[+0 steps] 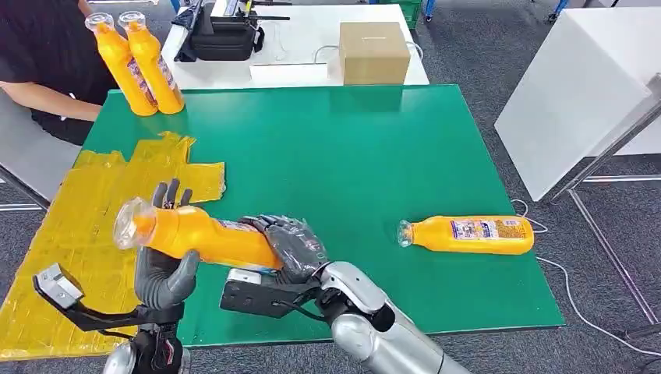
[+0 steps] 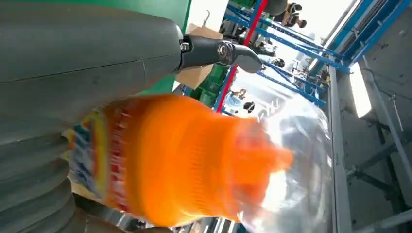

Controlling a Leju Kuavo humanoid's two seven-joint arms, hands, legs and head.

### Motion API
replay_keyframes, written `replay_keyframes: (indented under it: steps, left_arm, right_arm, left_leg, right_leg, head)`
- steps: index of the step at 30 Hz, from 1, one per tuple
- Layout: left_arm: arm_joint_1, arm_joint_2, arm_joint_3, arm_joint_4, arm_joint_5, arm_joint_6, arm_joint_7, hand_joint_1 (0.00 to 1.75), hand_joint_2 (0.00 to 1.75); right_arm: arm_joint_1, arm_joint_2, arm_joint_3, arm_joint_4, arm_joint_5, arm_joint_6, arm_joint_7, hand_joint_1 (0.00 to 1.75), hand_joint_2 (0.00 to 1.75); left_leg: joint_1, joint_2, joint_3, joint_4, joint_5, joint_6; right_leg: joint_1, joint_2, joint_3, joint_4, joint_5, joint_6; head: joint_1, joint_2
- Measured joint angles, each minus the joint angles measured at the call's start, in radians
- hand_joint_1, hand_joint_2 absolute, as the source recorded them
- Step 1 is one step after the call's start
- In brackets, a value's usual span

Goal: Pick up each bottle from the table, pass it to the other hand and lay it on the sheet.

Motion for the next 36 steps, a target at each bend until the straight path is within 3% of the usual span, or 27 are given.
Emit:
replay_keyframes:
  steps: [7, 14, 16, 36]
  left_arm:
    - [-0.004, 0.021, -0.022, 0.018, -0.043, -0.094, -0.009, 0.00, 1.75]
    - [-0.023, 0.098, -0.055, 0.065, -0.042, -0.294, -0.056, 0.00, 1.75]
    - [-0.025, 0.112, -0.060, 0.077, -0.051, -0.305, -0.066, 1.75, 1.75]
    - [-0.027, 0.143, -0.062, 0.106, -0.052, -0.321, -0.080, 1.75, 1.75]
  right_arm:
    - [-0.013, -0.005, 0.003, 0.016, -0.023, 0.027, -0.001, 1.75, 1.75]
    - [-0.032, -0.028, 0.003, 0.017, -0.056, 0.069, -0.034, 1.75, 1.75]
    - [-0.032, -0.031, 0.003, 0.017, -0.058, 0.069, -0.037, 1.75, 1.75]
    - [-0.038, -0.040, 0.022, 0.016, -0.063, 0.070, -0.037, 1.75, 1.75]
  left_leg:
    - [0.000, 0.000, 0.000, 0.000, 0.000, 0.000]
    - [0.000, 0.000, 0.000, 0.000, 0.000, 0.000]
    - [0.000, 0.000, 0.000, 0.000, 0.000, 0.000]
    - [0.000, 0.000, 0.000, 0.000, 0.000, 0.000]
  right_leg:
    - [0.000, 0.000, 0.000, 0.000, 0.000, 0.000]
    - [0.000, 0.000, 0.000, 0.000, 0.000, 0.000]
    - [0.000, 0.000, 0.000, 0.000, 0.000, 0.000]
    - [0.000, 0.000, 0.000, 0.000, 0.000, 0.000]
  head:
    - [0.000, 0.000]
    - [0.000, 0.000]
    - [0.000, 0.000]
    - [0.000, 0.000]
